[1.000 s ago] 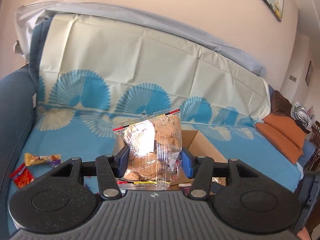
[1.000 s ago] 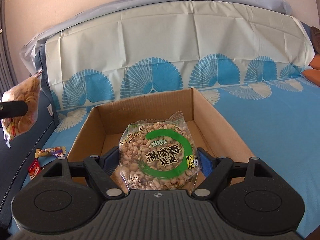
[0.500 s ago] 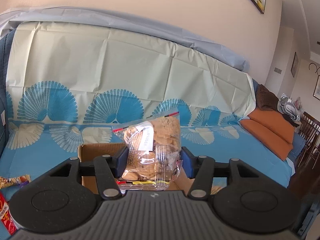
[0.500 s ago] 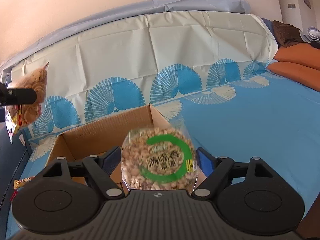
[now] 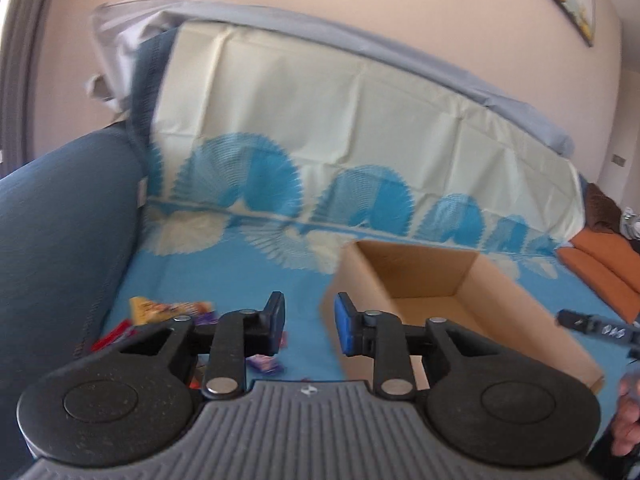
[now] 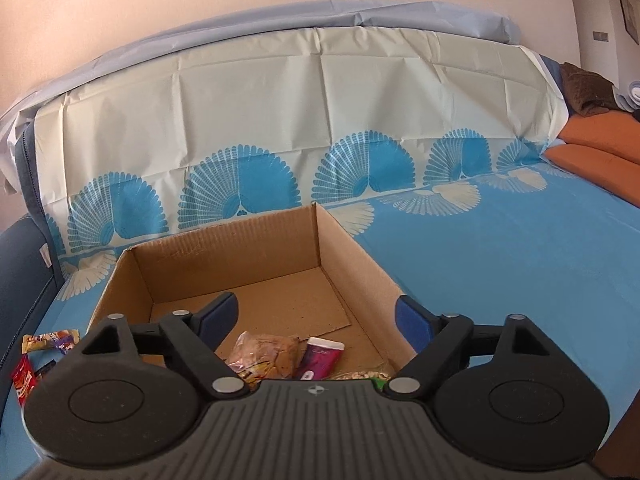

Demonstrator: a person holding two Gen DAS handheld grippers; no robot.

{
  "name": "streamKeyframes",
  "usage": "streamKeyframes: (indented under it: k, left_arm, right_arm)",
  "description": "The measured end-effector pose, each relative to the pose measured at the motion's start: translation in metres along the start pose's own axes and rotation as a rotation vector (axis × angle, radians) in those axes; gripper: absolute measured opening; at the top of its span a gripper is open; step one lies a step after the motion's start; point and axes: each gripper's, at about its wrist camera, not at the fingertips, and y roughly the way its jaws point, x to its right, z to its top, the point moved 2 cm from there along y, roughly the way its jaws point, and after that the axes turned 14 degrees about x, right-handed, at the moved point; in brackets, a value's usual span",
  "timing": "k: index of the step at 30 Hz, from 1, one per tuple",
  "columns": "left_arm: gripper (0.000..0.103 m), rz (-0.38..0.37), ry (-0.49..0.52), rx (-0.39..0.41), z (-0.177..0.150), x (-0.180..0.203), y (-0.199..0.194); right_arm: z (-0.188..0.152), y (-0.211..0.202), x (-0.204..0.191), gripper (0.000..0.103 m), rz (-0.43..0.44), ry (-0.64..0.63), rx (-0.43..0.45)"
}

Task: Organize snacks
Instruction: 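Open both grippers to drop the nut pack and cookie bag into the box, then move both tools back toward the snacks beside the box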

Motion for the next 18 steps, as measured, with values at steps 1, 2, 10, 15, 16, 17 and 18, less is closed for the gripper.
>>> streamKeyframes:
  k: [1,2,10,15,16,17,18]
  left_arm:
    - [0.023,0.042,0.003,-0.011,-0.007,-0.019,-0.002]
    - [0.022,0.084,0.006,-0.027,-0.015,-0.038,-0.003]
    - [0.020,0.143,-0.201,-0.068,-0.045,-0.108,-0.021]
    - [0.020,0.146,-0.182,-0.080,-0.046,-0.106,-0.018]
    - [0.020,0.146,-0.188,-0.078,-0.046,-0.106,-0.017]
    - [0.020,0.145,-0.195,-0.075,-0.046,-0.106,-0.017]
    - [0.020,0.143,-0.203,-0.068,-0.045,-0.106,-0.017]
  right_arm:
    - [-0.001,-0.001,-0.003,0.065,0.013,-0.006,0.003]
    - [-0.001,-0.002,-0.007,0.050,0.035,-0.008,0.002]
    - [-0.001,-0.021,-0.052,0.027,0.223,-0.037,0.036]
    - [0.002,-0.053,-0.101,0.018,0.392,-0.136,0.140]
    - [0.002,-0.062,-0.113,0.017,0.431,-0.166,0.181]
    - [0.001,-0.070,-0.126,0.017,0.482,-0.192,0.206]
    - [-0.001,-0.076,-0.139,0.017,0.532,-0.221,0.219]
